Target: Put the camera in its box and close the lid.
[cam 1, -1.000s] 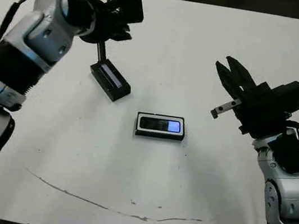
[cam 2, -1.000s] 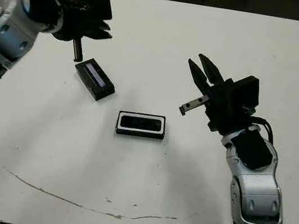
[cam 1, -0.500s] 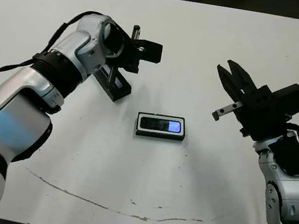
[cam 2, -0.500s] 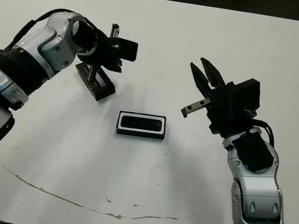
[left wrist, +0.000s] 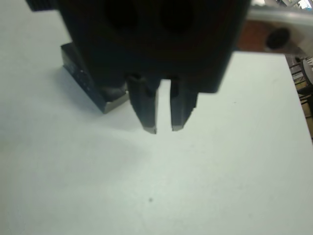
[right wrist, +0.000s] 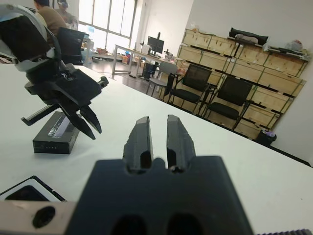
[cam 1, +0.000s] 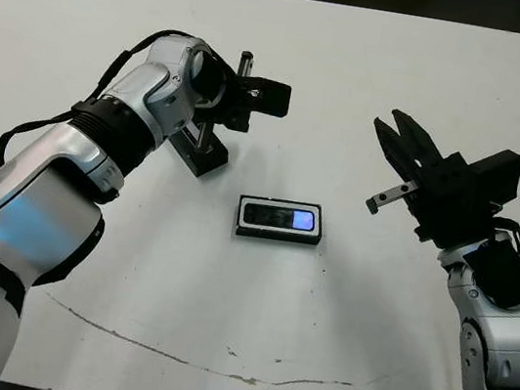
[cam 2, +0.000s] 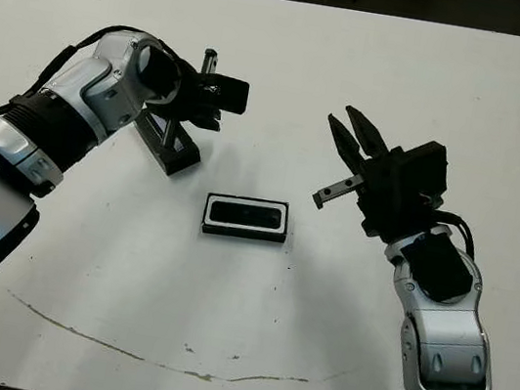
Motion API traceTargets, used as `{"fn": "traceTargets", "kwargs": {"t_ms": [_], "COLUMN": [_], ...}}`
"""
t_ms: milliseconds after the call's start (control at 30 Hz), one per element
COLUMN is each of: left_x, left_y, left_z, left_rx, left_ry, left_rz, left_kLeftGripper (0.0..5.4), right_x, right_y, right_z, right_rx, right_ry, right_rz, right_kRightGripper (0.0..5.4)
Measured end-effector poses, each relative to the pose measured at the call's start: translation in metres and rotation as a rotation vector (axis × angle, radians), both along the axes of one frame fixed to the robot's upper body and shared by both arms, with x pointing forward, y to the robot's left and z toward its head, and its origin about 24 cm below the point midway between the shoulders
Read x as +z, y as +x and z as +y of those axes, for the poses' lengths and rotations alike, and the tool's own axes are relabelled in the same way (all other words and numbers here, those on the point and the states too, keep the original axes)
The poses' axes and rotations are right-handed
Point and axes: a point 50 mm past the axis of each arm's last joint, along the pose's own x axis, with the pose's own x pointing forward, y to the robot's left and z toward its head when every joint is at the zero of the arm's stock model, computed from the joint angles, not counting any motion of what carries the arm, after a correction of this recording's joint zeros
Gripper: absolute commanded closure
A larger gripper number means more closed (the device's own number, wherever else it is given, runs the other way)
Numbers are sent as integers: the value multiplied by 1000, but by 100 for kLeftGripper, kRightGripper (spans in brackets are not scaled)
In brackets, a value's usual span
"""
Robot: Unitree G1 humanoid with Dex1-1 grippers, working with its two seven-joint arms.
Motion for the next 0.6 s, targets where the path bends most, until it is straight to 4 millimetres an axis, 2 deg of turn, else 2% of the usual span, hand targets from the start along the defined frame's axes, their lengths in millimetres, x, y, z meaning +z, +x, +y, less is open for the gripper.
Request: {"fn": "traceTargets", "kwargs": {"t_ms": [367,600], "left_x": [-10,-9], "left_y": [-7,-8], "left_z": [-1,1], "left_rx": [-135,-145], "left_ry": [211,272], "left_rz": [44,46], "left_kLeftGripper": [540,540], "right_x": [-4,-6], "right_y": [-2,-3], "right_z": [1,2], "right_rx": [6,10], "right_ry": [-2,-2], "right_rz": [17,20], "right_kRightGripper": [537,537]}}
